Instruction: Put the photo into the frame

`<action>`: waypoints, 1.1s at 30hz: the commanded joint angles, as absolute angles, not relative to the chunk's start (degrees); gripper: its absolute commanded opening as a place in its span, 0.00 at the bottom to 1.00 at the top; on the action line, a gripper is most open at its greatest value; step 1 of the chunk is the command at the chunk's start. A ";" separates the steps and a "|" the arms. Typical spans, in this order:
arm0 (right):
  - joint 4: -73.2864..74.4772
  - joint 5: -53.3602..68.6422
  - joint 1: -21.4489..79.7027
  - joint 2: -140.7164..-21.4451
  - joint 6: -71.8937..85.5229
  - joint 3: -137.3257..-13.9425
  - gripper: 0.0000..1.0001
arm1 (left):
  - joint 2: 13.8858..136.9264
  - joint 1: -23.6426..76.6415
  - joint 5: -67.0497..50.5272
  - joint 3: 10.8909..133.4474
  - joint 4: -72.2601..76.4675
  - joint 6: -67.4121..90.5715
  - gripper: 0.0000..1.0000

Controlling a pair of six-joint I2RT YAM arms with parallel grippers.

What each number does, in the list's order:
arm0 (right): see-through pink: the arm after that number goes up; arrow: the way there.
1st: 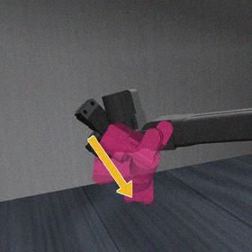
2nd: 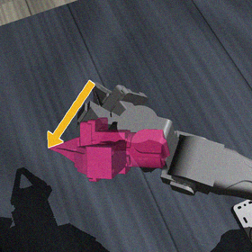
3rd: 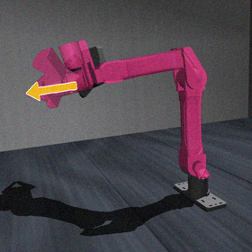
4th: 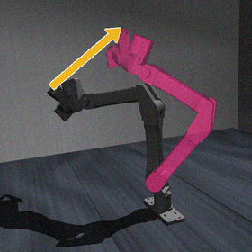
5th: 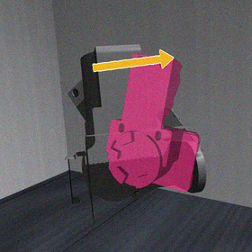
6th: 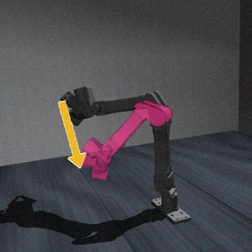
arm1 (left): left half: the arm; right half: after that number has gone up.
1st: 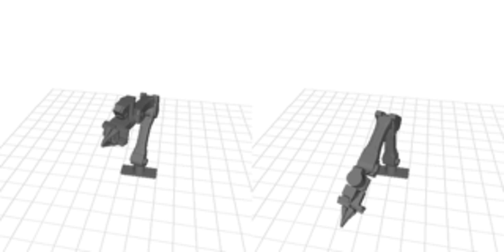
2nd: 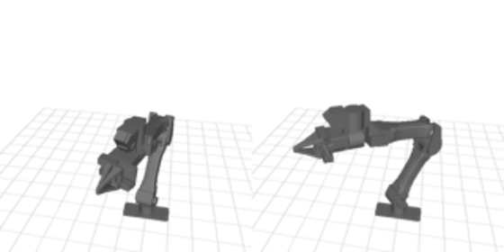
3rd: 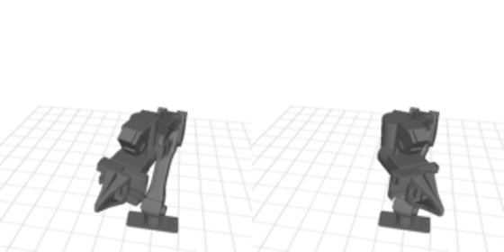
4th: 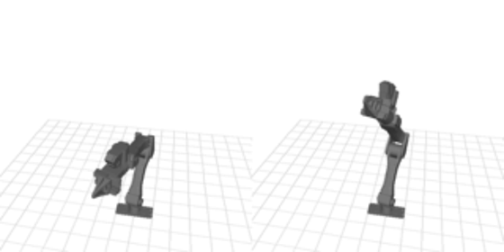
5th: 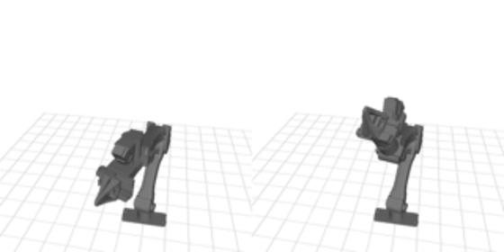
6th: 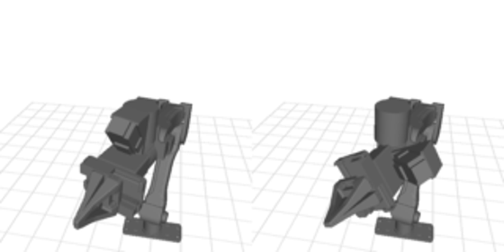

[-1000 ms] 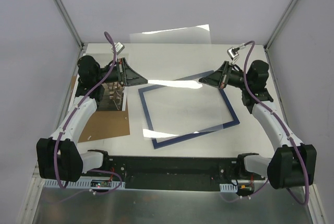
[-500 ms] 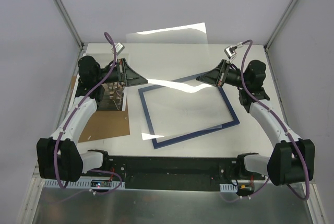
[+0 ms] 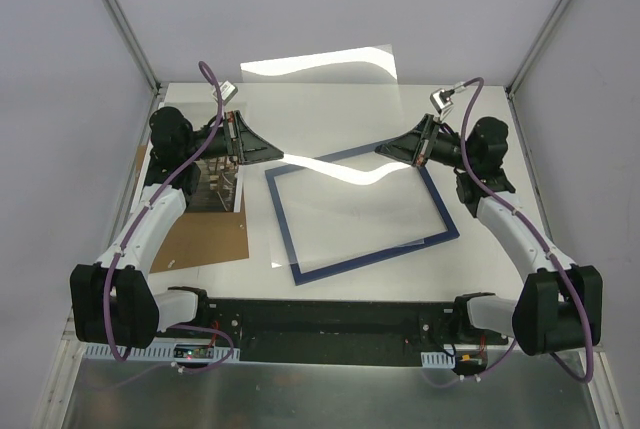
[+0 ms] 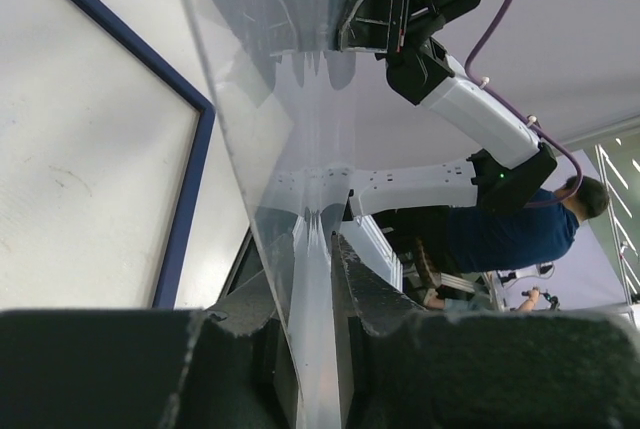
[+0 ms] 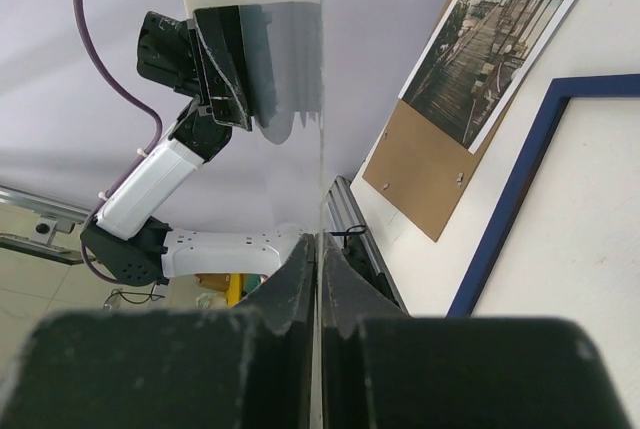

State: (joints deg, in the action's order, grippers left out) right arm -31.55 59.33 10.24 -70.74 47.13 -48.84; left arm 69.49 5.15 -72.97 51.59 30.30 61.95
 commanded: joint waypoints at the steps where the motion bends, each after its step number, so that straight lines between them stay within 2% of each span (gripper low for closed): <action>1: -35.77 58.27 10.55 -70.40 47.55 -48.43 0.01 | 69.17 4.83 -73.48 51.68 32.26 60.56 0.13; 4: -35.86 58.36 10.55 -70.93 47.29 -48.52 0.01 | 69.34 4.83 -73.39 51.59 31.99 60.64 0.00; 7: -34.90 58.45 10.46 -71.45 46.06 -49.30 0.01 | 69.26 4.83 -72.95 51.59 31.38 60.38 0.00; 8: -32.89 58.27 10.46 -71.63 44.75 -49.65 0.11 | 69.26 4.83 -72.78 51.59 31.20 60.29 0.00; 10: -26.66 57.05 10.02 -71.37 38.44 -50.71 0.50 | 69.00 4.75 -71.90 51.94 29.80 59.86 0.00; 11: -22.02 56.08 9.76 -71.11 35.71 -51.58 0.62 | 68.99 4.75 -71.29 52.29 28.40 59.07 0.00; 12: -17.54 55.29 9.67 -71.02 33.16 -52.20 0.71 | 68.73 4.75 -70.50 52.64 26.56 58.28 0.00; 14: -12.07 53.88 8.88 -71.10 29.29 -53.52 0.79 | 68.56 4.66 -68.83 53.26 24.70 57.40 0.00; 18: -1.79 49.94 6.16 -70.49 22.00 -55.71 0.87 | 68.64 4.31 -66.98 54.40 21.72 56.61 0.00; 24: 16.68 33.87 3.60 -65.84 9.60 -57.31 0.95 | 67.77 3.08 -62.41 58.88 10.91 50.37 0.00; 28: 20.74 27.70 3.69 -62.24 6.51 -54.50 0.97 | 67.06 2.29 -57.84 61.52 5.90 48.08 0.00; 33: 24.78 18.57 11.31 -58.28 2.30 -50.81 0.98 | 66.62 2.20 -52.04 64.59 1.06 45.88 0.00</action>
State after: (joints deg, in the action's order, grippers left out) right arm 18.59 28.23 5.52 -61.19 8.25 -52.84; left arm 68.79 2.52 -57.36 60.25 4.95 49.43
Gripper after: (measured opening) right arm 0.976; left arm 0.003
